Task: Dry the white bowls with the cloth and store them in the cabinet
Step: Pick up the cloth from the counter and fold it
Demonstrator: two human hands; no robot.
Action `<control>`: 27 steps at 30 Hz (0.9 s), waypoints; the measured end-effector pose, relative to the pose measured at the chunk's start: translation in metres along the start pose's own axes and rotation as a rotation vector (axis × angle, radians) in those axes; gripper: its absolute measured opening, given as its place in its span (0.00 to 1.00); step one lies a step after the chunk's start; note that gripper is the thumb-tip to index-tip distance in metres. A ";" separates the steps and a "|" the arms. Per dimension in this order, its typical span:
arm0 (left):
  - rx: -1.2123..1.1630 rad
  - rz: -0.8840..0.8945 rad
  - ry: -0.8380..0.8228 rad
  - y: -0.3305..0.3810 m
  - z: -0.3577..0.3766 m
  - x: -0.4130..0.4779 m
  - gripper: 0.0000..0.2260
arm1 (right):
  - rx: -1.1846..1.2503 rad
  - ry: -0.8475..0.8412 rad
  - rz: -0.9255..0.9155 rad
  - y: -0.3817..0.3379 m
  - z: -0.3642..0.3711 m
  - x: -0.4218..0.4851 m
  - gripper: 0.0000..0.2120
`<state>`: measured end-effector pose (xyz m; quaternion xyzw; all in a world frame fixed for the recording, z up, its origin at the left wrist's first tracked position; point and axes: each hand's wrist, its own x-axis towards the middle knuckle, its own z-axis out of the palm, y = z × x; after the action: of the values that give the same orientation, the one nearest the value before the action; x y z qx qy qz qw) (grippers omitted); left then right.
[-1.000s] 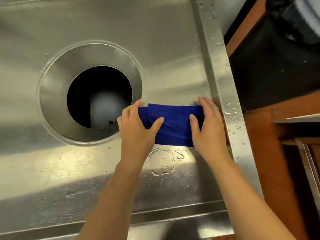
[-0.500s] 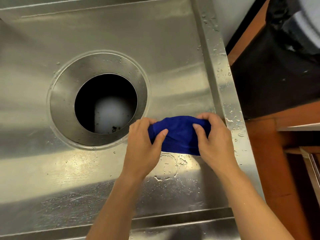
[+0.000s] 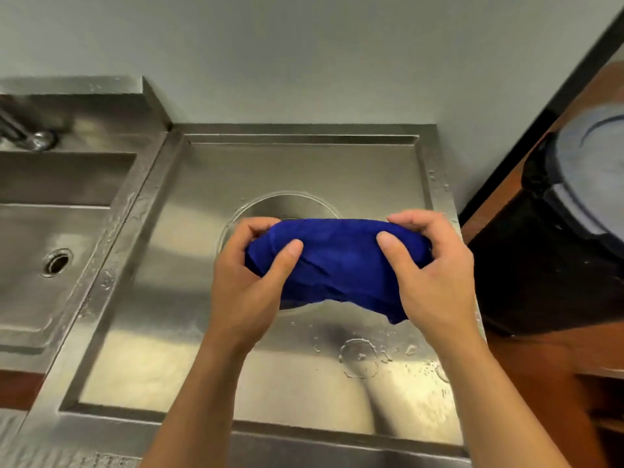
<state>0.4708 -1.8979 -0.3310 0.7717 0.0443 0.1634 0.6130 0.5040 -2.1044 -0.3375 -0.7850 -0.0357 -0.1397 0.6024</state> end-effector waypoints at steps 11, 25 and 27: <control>-0.041 -0.003 0.200 0.016 -0.172 0.002 0.11 | 0.071 -0.080 -0.133 -0.100 0.138 -0.034 0.15; 0.053 -0.110 0.228 -0.046 -0.270 0.049 0.11 | 0.026 -0.119 0.010 -0.096 0.255 -0.044 0.10; 0.093 -0.116 0.234 -0.063 -0.274 0.053 0.12 | 0.030 -0.142 0.059 -0.080 0.272 -0.043 0.10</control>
<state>0.4450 -1.6126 -0.3272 0.7709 0.1677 0.2143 0.5758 0.4924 -1.8179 -0.3380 -0.7845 -0.0574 -0.0654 0.6141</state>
